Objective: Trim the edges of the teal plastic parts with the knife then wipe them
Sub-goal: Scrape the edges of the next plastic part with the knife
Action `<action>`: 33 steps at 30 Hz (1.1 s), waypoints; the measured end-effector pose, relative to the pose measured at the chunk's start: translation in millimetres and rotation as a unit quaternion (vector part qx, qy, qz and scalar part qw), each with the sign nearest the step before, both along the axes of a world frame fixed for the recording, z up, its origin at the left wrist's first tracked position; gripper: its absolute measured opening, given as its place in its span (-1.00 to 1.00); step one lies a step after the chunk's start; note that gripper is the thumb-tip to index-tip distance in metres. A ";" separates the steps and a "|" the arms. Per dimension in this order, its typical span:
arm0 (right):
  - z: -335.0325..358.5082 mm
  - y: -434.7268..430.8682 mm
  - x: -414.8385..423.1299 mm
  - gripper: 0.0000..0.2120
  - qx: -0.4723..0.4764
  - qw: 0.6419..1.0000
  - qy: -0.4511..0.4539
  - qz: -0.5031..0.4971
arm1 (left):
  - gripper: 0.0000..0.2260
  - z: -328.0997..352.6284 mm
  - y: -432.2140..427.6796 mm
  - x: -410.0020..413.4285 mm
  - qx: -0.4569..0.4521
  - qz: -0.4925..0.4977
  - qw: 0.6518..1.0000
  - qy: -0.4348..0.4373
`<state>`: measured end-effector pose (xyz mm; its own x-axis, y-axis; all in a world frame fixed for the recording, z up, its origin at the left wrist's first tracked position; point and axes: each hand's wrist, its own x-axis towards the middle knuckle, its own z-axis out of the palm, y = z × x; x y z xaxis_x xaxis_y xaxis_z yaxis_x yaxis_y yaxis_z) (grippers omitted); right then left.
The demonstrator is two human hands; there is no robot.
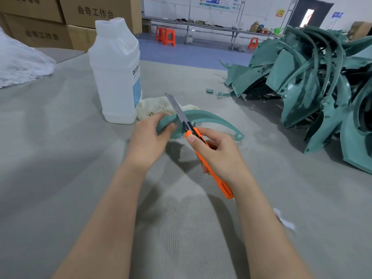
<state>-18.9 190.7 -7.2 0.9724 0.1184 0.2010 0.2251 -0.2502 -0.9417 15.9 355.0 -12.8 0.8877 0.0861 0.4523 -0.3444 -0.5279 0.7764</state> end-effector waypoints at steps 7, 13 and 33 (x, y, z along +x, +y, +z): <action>2.2 -0.7 -1.9 -0.87 -0.023 0.998 -0.025 0.043 | -0.90 0.8 -0.8 -1.6 -0.004 -0.002 1.000 0.011; 2.4 -0.9 -3.3 -0.87 -0.021 0.997 -0.025 0.068 | -0.86 -0.5 -1.1 0.3 -0.003 0.006 1.000 0.020; -3.7 -5.5 2.3 -0.88 -0.034 0.996 -0.010 -0.076 | -0.90 4.3 -3.3 -5.0 0.008 -0.003 1.000 0.009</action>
<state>-16.6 185.2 -10.9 0.9758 -0.0153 0.2180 0.1994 -0.3463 -0.9167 10.9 351.6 -8.6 0.8961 0.0749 0.4375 -0.3331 -0.5379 0.7744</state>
